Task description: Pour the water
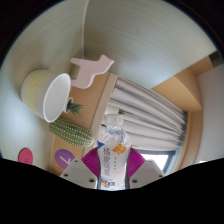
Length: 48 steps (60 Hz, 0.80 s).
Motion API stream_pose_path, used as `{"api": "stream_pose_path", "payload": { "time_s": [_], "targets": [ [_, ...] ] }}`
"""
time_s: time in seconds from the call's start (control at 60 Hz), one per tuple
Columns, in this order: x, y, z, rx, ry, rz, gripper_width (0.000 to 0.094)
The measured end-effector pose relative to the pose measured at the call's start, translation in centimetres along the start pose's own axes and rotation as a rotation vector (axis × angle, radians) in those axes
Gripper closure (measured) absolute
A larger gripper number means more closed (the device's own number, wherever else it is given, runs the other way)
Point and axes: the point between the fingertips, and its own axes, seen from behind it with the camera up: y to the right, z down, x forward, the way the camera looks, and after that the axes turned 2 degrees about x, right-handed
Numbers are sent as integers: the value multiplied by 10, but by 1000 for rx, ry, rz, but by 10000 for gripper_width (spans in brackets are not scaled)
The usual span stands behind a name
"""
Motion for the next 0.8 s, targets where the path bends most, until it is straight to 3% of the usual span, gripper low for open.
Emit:
{"api": "stream_pose_path", "payload": {
  "time_s": [0.25, 0.433, 0.55, 0.8],
  "targets": [
    [-7, 74, 86, 985, -167, 36, 595],
    [-14, 45, 123, 1584, -266, -10, 596],
    [-24, 2, 134, 1742, -282, -60, 596],
    [-28, -87, 108, 1903, -343, -172, 595]
  ]
}}
